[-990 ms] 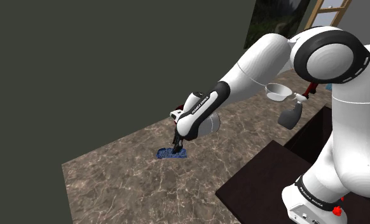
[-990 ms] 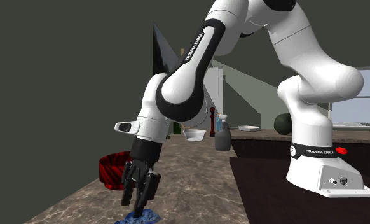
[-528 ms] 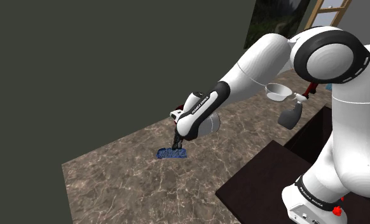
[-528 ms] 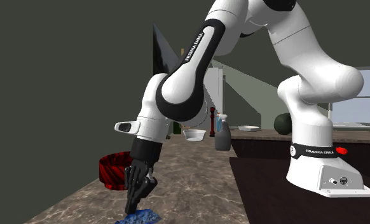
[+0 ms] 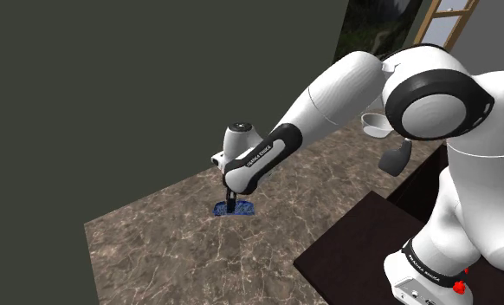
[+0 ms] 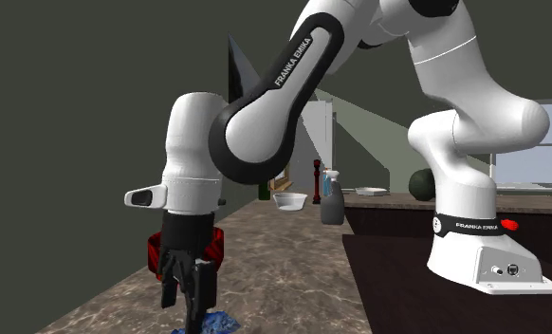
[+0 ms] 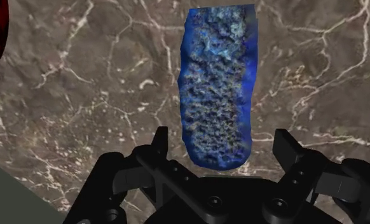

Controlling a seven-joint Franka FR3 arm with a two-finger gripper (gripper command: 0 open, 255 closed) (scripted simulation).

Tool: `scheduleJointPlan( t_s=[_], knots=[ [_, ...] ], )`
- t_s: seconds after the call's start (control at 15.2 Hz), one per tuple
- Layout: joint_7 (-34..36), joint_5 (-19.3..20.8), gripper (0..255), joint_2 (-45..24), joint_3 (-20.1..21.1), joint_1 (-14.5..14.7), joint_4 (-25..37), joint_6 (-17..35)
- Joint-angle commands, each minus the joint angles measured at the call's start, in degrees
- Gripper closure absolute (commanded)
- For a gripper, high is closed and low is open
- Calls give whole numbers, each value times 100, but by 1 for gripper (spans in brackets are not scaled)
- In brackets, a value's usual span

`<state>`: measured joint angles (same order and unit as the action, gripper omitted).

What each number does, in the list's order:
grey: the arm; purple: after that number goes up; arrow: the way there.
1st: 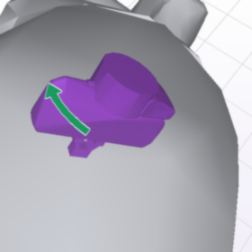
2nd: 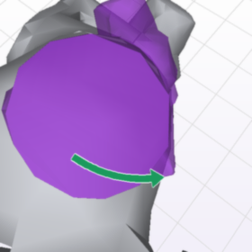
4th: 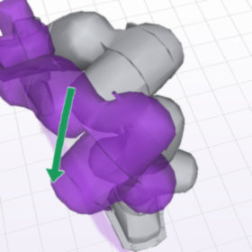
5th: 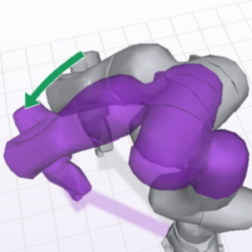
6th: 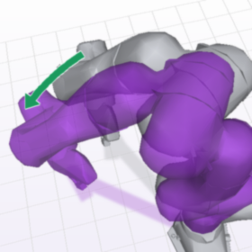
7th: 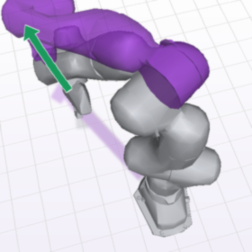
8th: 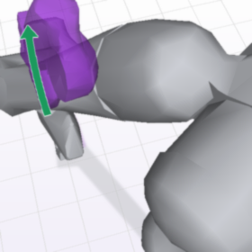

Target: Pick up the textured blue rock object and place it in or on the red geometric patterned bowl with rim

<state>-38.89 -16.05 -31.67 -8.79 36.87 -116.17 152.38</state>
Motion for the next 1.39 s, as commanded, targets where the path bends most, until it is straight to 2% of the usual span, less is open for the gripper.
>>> scheduleJointPlan(
  t_s=[0.0,0.26,0.79,0.86,1.32],
  knots=[
    [116,91,0,-158,-67,79,133,-66],
    [57,6,0,-487,21,18,261,137],
    [57,7,0,-487,21,18,261,136],
    [57,7,255,-487,21,18,261,136],
    [57,7,255,-487,21,18,262,136]
  ],
)
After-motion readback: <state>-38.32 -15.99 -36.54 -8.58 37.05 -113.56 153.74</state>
